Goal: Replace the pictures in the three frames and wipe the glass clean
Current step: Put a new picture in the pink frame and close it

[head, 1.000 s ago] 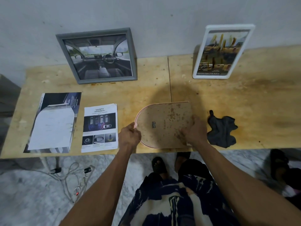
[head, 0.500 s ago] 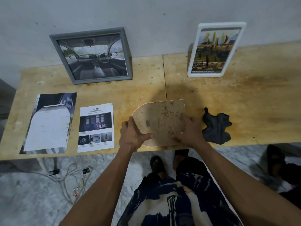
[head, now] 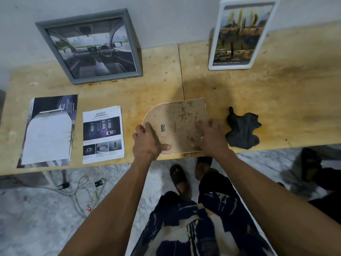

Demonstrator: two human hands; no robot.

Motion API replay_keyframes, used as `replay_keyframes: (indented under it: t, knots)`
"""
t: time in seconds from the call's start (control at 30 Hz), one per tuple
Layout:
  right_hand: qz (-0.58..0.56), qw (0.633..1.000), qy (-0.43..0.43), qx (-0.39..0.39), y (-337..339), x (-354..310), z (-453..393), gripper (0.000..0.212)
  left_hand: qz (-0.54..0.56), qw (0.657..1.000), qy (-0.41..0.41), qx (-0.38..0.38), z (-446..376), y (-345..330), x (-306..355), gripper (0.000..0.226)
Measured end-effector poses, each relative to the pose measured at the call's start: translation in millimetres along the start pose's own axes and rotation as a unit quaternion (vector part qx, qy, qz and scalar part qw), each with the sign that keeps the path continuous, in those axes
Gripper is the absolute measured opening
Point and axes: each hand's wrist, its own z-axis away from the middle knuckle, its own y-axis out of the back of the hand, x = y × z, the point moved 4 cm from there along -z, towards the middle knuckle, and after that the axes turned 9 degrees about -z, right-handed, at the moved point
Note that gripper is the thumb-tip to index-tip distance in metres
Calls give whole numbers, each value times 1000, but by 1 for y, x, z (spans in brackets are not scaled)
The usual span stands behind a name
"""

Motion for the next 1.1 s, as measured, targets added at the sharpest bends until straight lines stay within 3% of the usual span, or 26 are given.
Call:
replay_keyframes:
  t: [0.13, 0.3, 0.6, 0.83, 0.93, 1.0, 1.1]
  knots:
    - [99, 995, 25, -8, 9, -16, -4, 71, -12, 1000, -1, 3, -2, 2, 4, 110]
    - [94, 992, 37, -74, 7, -26, -16, 96, -28, 998, -44, -31, -9, 5, 13, 119]
    - [163, 981, 52, -97, 4, -28, -22, 98, -45, 997, -37, -54, -14, 9, 18, 118]
    - [184, 975, 77, -99, 23, -35, -28, 83, -21, 999, -37, -21, -11, 12, 16, 109]
    - [171, 980, 94, -46, 8, -30, -12, 59, -3, 1000, -26, -6, -9, 9, 14, 110]
    - [152, 983, 101, -15, -6, -23, 0, 50, 38, 999, 1, 13, -7, 8, 11, 111]
    - [140, 985, 92, -44, -12, -14, 2, 57, 74, 994, 81, 11, -5, -1, 2, 117]
